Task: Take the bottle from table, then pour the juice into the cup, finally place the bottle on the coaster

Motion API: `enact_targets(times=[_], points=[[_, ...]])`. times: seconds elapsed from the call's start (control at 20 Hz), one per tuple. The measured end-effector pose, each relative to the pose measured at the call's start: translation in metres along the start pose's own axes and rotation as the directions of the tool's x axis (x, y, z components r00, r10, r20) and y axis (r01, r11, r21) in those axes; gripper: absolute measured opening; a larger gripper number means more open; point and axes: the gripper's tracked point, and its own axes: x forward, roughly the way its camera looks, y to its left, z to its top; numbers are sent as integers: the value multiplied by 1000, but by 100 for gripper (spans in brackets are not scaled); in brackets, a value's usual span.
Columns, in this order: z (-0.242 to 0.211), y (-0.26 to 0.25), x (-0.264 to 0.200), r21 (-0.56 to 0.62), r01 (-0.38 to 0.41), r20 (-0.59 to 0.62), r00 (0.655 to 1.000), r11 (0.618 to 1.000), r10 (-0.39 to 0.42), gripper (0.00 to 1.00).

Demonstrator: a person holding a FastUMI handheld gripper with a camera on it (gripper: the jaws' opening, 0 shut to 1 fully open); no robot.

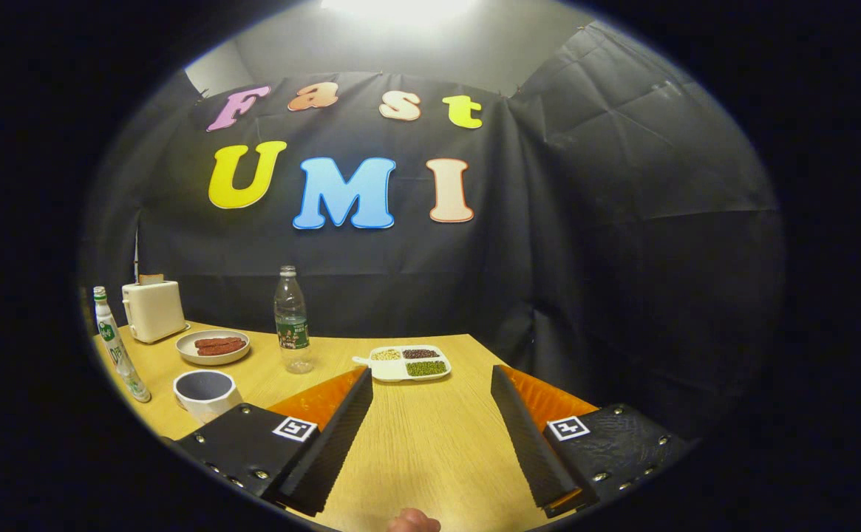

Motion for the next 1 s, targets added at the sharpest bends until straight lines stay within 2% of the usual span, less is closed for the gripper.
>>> enact_targets(times=[0.1,0.2,0.55,0.7,0.85,1.0], points=[[9,23,-23,2,16,17,1000,1000,-16,97],[13,53,-43,11,-2,28,1000,1000,1,98],[21,172,-90,-64,-130,37,991,990,132,98],[20,219,-106,-56,-204,39,978,977,206,98],[21,269,-121,-46,-295,49,954,955,297,98],[13,327,-134,-76,-423,52,903,903,427,97]])
